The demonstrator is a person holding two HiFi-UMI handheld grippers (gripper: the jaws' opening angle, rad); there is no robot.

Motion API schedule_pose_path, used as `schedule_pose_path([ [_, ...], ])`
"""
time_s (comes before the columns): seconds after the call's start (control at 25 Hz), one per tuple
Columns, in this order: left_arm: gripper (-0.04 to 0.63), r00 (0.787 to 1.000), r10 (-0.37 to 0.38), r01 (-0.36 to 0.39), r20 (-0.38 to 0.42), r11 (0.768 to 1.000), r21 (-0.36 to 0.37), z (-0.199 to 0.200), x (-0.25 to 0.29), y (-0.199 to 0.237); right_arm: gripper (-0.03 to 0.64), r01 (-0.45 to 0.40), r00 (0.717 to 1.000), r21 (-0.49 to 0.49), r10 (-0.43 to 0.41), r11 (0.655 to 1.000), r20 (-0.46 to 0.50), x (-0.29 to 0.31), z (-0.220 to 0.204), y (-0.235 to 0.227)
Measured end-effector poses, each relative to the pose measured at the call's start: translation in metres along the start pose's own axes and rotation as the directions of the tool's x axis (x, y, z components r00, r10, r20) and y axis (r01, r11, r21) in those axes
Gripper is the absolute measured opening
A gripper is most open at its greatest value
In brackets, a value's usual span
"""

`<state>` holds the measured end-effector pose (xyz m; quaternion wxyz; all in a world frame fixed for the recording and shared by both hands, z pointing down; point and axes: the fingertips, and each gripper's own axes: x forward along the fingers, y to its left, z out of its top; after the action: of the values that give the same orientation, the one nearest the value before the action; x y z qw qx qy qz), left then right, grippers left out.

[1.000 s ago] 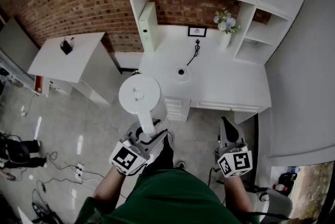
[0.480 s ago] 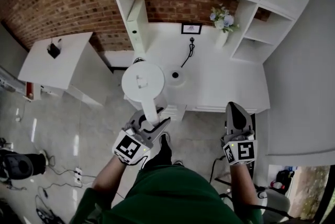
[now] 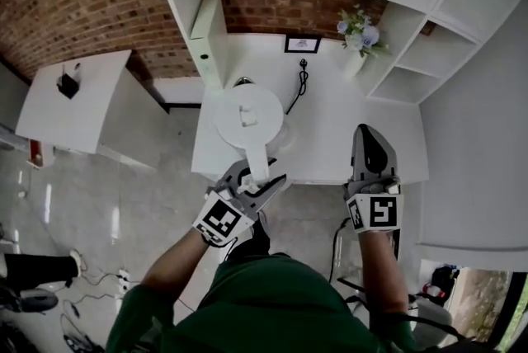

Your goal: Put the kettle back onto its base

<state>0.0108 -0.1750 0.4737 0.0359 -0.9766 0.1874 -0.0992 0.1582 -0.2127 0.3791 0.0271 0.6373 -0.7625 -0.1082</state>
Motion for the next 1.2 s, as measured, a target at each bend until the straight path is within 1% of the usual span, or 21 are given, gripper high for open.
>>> schedule_pose_path([
  [0.16, 0.152, 0.999, -0.035, 0.035, -0.009, 0.999, -0.015, -0.019, 0.016, 0.025, 0.012, 0.008, 0.998, 0.030, -0.007, 1.000, -0.057, 0.022, -0.014, 0.009],
  [0.32, 0.152, 0.998, -0.061, 0.061, -0.002, 0.998, -0.034, -0.035, 0.032, 0.048, 0.012, 0.028, 0.995, 0.047, -0.023, 0.999, -0.095, 0.042, -0.025, 0.011],
  [0.44, 0.152, 0.998, -0.068, 0.068, -0.011, 0.998, -0.016, -0.050, 0.046, 0.057, 0.012, 0.042, 0.994, 0.051, -0.037, 0.998, -0.106, 0.056, -0.032, 0.010],
  [0.52, 0.152, 0.997, -0.075, 0.074, -0.029, 0.997, -0.006, -0.061, 0.056, 0.059, 0.012, 0.050, 0.993, 0.058, -0.043, 0.997, -0.113, 0.061, -0.037, 0.009],
  [0.68, 0.152, 0.995, -0.083, 0.082, -0.049, 0.996, -0.026, -0.075, 0.071, 0.061, 0.012, 0.053, 0.991, 0.078, -0.042, 0.996, -0.130, 0.069, -0.050, 0.001],
  [0.8, 0.152, 0.996, -0.075, 0.074, -0.050, 0.997, -0.014, -0.081, 0.087, 0.063, 0.012, 0.039, 0.990, 0.099, -0.025, 0.994, -0.142, 0.078, -0.061, -0.008],
  [0.92, 0.152, 0.995, -0.074, 0.074, -0.069, 0.997, -0.001, -0.089, 0.101, 0.061, 0.012, 0.018, 0.988, 0.111, -0.001, 0.994, -0.156, 0.083, -0.071, -0.017],
  [1.0, 0.152, 0.994, -0.079, 0.078, -0.073, 0.997, -0.010, -0.092, 0.111, 0.059, 0.012, 0.015, 0.986, 0.116, 0.005, 0.993, -0.167, 0.086, -0.077, -0.025],
  [1.16, 0.152, 0.993, -0.097, 0.096, -0.069, 0.995, -0.012, -0.096, 0.127, 0.055, 0.012, 0.022, 0.967, 0.122, 0.010, 0.992, -0.254, 0.084, -0.096, -0.033],
  [1.2, 0.152, 0.992, -0.101, 0.100, -0.072, 0.995, -0.017, -0.098, 0.130, 0.055, 0.012, 0.024, 0.966, 0.123, 0.009, 0.992, -0.259, 0.084, -0.099, -0.034],
])
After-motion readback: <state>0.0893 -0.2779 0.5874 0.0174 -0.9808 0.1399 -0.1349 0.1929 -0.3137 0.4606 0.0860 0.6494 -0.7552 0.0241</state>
